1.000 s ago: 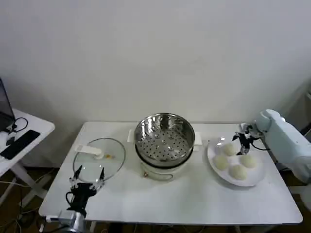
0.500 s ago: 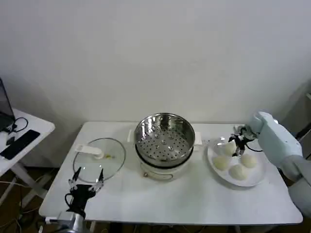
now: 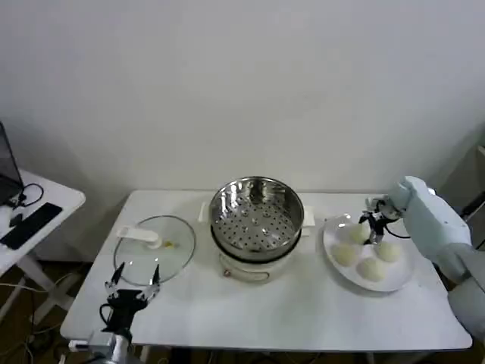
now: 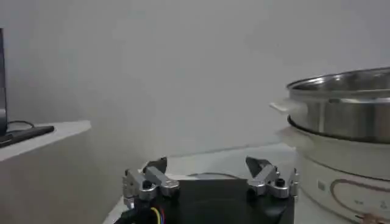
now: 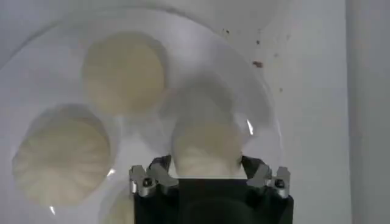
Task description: Take steamed baozi put them in steamer then cover it.
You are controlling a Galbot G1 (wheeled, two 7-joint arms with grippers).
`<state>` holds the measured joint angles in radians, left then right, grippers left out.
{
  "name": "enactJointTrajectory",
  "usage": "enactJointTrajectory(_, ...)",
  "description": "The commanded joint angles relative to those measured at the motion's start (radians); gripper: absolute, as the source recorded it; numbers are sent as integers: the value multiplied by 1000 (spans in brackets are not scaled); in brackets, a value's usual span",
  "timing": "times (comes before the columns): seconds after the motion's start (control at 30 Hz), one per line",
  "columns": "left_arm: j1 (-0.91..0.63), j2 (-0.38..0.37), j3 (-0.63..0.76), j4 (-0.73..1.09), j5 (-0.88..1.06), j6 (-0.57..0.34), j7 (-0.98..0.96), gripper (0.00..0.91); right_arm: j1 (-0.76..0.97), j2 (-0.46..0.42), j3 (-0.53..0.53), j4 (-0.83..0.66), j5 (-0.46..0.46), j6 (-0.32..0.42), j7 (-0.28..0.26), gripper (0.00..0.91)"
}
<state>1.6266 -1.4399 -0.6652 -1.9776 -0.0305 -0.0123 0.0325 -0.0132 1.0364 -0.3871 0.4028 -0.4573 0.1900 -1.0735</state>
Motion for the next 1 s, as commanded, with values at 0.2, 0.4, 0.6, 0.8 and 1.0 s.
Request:
enactJointTrajectory(0.2,5,0,-1,-4,-5,0,0,907,2,3,9,-2,-4,0,3,786)
enactJointTrajectory(0.4,9,0,-4,-7,-6,-1,-1,907,-1,-4,12,11,-2,0,2,766)
enactJointTrajectory(0.6,12,-2,-7,-11,-5,-1,-1,907,5,-42,-28,107,31,-2,-6,756)
enactJointTrajectory(0.8,14,-3,-6,-17,-1,-1,-1,907,57,-118,-122,303,54,13,-29,736)
enactJointTrajectory(1.0,21,-5,-7,-22,0,-3,-1,907,168,-194,-269,513,133,18,-43,685)
